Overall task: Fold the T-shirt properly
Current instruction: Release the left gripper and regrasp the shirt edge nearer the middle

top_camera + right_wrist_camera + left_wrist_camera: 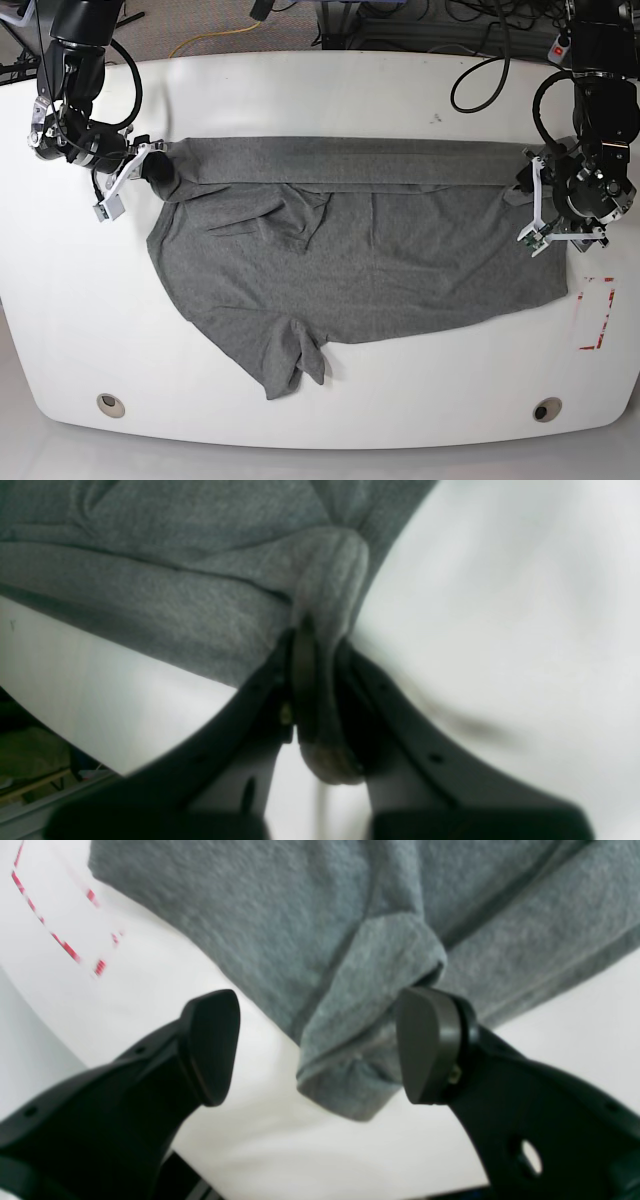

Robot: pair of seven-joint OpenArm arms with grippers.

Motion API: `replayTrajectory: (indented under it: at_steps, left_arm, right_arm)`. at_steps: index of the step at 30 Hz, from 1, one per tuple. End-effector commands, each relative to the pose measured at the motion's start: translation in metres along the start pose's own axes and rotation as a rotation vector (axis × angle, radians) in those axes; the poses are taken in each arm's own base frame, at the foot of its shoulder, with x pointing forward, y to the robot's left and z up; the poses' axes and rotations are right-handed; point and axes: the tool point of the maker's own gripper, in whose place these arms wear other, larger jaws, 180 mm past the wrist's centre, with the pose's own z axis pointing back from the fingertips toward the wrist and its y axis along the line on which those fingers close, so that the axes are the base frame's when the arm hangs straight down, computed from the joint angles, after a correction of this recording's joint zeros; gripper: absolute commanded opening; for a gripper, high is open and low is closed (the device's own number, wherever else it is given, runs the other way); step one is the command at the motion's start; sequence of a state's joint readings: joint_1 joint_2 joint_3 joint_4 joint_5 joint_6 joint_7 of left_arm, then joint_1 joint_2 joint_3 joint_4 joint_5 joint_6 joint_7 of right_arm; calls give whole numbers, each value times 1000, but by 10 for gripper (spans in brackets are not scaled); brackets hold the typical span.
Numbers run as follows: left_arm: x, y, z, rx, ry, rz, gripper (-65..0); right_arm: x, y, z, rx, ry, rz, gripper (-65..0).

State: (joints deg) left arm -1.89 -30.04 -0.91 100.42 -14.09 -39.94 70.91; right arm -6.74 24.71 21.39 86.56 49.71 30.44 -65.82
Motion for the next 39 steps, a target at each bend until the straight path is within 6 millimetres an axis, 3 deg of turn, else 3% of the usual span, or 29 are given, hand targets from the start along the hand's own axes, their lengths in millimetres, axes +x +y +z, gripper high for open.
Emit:
replayTrajectory:
  at_steps: [1, 10, 17, 21, 29, 32, 39]
  left_arm:
    - [7, 4, 3, 9, -17, -21, -199]
    - [12, -16, -5, -35, -2, -82, -199]
    - [-4, -17, -19, -69, 43, -41, -203]
    - [0, -8, -26, -75, 30, -12, -265]
    - [-1, -2, -30, -81, 36, 13, -328]
    - [9, -5, -31, -87, 11, 23, -383]
    - [10, -5, -31, -86, 8, 31, -388]
  right_arm:
    - [17, -1, 8, -3, -49, 26, -629]
    - [20, -6, 13, -17, -67, 16, -629]
    - [21, -7, 13, -17, -68, 15, -629]
    - [21, -6, 13, -17, -68, 17, -629]
    - [19, -2, 9, -3, -71, 8, -629]
    - [18, 0, 8, 1, -70, 7, -629]
    - [18, 0, 8, 2, -69, 8, -629]
